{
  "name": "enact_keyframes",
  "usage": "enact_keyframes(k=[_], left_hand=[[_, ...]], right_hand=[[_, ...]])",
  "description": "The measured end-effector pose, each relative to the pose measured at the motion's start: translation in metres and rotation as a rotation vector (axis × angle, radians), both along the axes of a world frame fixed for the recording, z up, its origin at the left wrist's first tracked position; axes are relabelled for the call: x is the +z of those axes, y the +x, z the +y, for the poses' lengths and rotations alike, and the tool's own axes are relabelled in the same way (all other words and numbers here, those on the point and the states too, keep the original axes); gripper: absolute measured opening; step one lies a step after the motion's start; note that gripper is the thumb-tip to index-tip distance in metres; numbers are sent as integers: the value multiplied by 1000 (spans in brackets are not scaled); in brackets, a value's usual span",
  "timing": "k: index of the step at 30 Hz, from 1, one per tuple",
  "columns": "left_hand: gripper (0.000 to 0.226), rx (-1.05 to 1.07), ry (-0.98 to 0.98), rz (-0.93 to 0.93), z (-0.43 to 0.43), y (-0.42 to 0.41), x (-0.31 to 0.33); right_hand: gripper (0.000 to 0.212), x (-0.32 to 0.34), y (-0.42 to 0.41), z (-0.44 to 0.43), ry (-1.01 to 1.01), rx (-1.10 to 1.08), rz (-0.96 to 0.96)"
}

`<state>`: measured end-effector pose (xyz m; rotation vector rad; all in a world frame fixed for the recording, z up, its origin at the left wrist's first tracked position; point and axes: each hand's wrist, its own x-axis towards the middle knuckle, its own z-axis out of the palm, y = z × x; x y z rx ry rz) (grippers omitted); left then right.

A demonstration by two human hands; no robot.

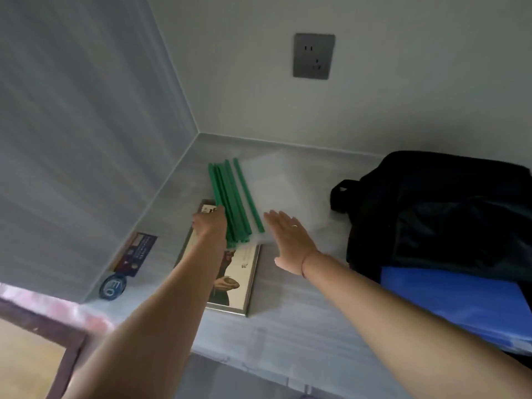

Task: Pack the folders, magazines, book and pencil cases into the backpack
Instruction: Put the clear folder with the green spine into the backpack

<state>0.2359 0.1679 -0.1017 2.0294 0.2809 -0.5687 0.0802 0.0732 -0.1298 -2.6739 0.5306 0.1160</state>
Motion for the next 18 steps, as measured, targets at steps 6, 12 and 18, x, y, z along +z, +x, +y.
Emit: enact_keyframes(k=[6,12,18], left_hand=[[44,-48,-264,319,-1,7,-8],[65,-139,-197,309,-2,20,-8],[77,-149,-34,150,9,36,-15]], right_hand=[[55,-19,19,-4,-177,5,-42],[59,-13,24,18,-104,51,-209],[62,-10,-5,58,-62,255,-204]])
